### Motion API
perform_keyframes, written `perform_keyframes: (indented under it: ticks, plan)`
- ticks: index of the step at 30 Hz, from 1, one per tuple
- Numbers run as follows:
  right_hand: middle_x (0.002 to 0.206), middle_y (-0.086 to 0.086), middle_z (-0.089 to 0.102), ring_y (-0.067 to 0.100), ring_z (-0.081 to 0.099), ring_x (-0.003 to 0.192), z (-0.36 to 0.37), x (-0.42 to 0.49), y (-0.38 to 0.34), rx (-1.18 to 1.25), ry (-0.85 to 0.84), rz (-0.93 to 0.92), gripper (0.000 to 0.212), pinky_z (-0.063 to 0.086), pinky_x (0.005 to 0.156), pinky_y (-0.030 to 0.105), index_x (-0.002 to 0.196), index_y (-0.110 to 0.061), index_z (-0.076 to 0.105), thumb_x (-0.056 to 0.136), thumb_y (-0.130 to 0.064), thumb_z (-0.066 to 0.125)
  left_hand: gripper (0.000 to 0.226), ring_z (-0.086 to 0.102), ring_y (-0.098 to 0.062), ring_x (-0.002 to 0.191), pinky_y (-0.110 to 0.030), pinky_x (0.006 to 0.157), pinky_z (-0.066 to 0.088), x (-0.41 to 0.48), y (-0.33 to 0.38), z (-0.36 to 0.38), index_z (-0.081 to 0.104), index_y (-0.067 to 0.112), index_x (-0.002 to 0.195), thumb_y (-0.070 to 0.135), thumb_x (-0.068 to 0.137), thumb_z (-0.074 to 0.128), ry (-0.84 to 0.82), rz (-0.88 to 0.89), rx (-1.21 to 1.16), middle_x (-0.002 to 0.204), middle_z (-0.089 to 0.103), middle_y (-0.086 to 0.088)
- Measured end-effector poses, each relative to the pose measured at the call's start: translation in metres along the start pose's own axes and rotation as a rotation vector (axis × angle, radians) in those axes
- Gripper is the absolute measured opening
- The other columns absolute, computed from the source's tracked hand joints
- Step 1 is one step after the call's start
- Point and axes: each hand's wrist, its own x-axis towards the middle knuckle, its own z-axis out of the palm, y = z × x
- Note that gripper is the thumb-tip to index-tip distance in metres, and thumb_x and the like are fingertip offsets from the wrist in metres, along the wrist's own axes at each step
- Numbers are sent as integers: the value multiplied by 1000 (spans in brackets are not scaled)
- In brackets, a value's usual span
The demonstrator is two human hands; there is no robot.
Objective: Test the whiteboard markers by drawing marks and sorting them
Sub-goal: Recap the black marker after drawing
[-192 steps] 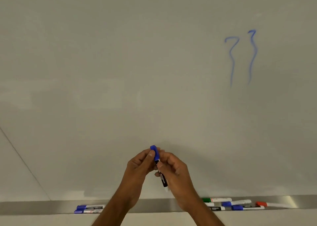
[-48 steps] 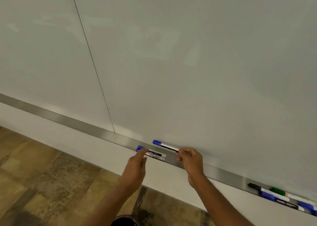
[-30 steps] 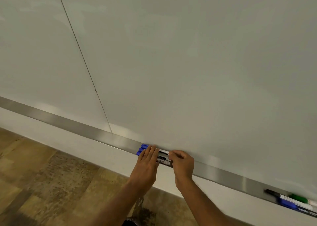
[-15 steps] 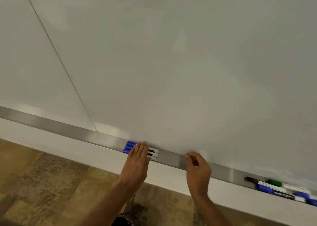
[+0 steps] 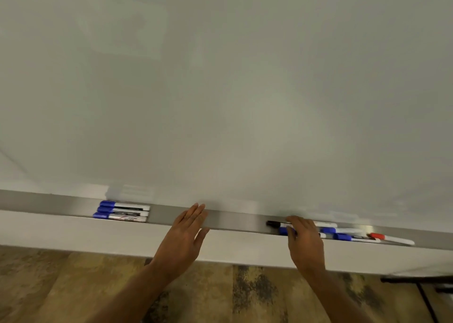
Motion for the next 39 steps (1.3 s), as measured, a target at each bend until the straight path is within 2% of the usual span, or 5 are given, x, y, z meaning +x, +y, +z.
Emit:
perform_keyframes:
  ticks: [8,14,19,28,39]
  plan:
    - [96,0,74,24,64,94,6,22,8,-15,-116,-217,16,56,77,37,102,-17,74,86,-15,74,66,30,-11,148,-35,121,29,17,49,32,50,17,146,56,104,17,-14,-43,-53,155,44,3]
    - [98,-2,76,21,63,95,18,29,8,-60,-87,-363,26,58,80,38,102,-18,75,79,-8,78,75,29,-7,148,-19,119,15,25,68,39,49,21,147,64,99,11,-22,-114,-100,155,41,9]
    - [102,2,74,22,61,98,3,31,-14,141,133,-533,25,53,83,39,108,-11,74,85,-4,70,49,46,0,132,-12,107,30,37,101,25,51,30,144,51,100,43,15,-285,-349,145,51,17]
    - [114,-5,68,13,63,108,-101,22,-110,777,150,-407,24,53,93,29,120,-14,67,97,-9,63,20,71,-11,102,-17,85,53,84,196,-72,73,18,112,15,100,57,260,-334,-1101,103,77,5]
    - [69,-19,68,6,65,67,-231,17,-161,998,86,-187,15,50,63,16,95,-26,74,98,-23,60,26,70,-26,106,-31,92,56,96,258,-172,71,4,111,21,101,53,204,-173,-1248,106,76,-10]
